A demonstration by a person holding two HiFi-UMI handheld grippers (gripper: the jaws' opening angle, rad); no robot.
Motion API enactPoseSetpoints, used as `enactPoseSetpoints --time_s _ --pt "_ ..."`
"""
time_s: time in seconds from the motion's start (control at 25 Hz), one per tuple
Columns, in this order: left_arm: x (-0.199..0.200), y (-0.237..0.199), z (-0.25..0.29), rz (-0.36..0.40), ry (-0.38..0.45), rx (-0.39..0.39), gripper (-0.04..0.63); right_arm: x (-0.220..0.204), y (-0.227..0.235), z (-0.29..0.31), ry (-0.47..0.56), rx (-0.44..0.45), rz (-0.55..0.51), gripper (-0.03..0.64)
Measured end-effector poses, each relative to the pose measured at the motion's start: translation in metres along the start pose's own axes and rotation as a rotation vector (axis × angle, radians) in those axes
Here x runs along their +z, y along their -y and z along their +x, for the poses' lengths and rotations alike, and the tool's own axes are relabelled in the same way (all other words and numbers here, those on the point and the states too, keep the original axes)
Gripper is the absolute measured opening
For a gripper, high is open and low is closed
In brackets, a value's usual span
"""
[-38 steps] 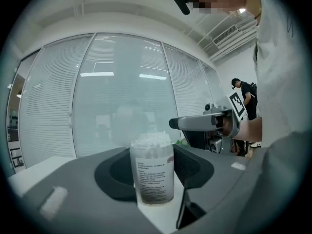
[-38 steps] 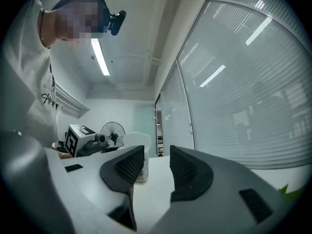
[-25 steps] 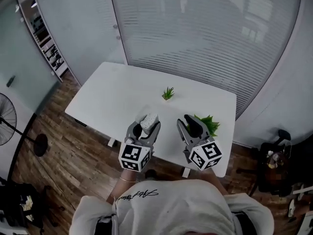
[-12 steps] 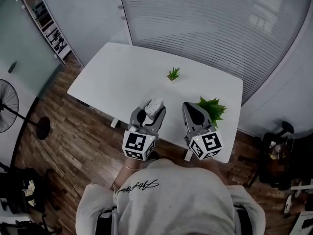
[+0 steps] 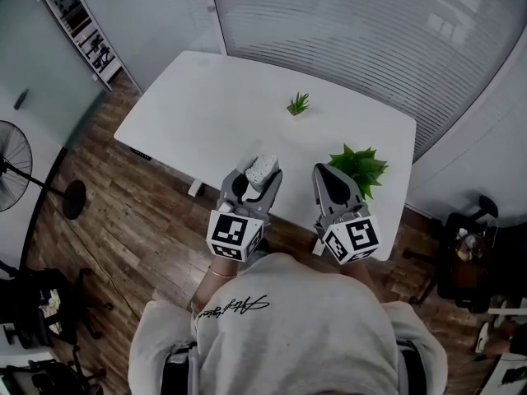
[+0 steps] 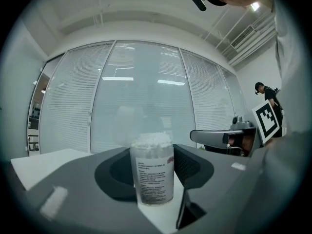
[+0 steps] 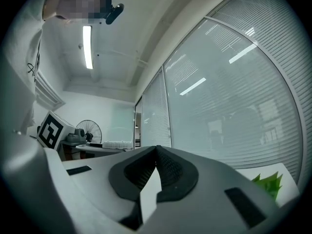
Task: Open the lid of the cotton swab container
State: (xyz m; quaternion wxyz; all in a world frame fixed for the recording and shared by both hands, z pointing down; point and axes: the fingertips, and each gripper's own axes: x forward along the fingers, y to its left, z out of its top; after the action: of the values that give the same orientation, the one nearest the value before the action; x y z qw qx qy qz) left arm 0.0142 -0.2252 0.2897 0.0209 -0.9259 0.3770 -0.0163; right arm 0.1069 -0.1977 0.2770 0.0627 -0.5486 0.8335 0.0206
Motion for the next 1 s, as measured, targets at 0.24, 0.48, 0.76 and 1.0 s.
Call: enactPoseSetpoints --time_s 0.24,0.48,0.76,1.0 --pt "-0.005 0.003 -0.005 -0.007 0.0 0.011 0.206 -0.005 0.002 -0.006 -0.009 -0.003 0.002 0.002" --pt "-0.008 0.003 -0.002 -0.009 -0.001 0.017 0.205 -0.011 0.003 -0.003 -0.03 0.012 -0.012 0.002" --pt "-0.012 0.007 0.004 -0.011 -0.01 0.007 0.204 -0.009 0.01 -0.002 -0.015 0.023 0.001 0.002" --pt "-0.012 0.008 0.01 -0.008 -0.013 -0.008 0.204 -0.007 0.014 0.001 -0.01 0.023 -0.005 0.002"
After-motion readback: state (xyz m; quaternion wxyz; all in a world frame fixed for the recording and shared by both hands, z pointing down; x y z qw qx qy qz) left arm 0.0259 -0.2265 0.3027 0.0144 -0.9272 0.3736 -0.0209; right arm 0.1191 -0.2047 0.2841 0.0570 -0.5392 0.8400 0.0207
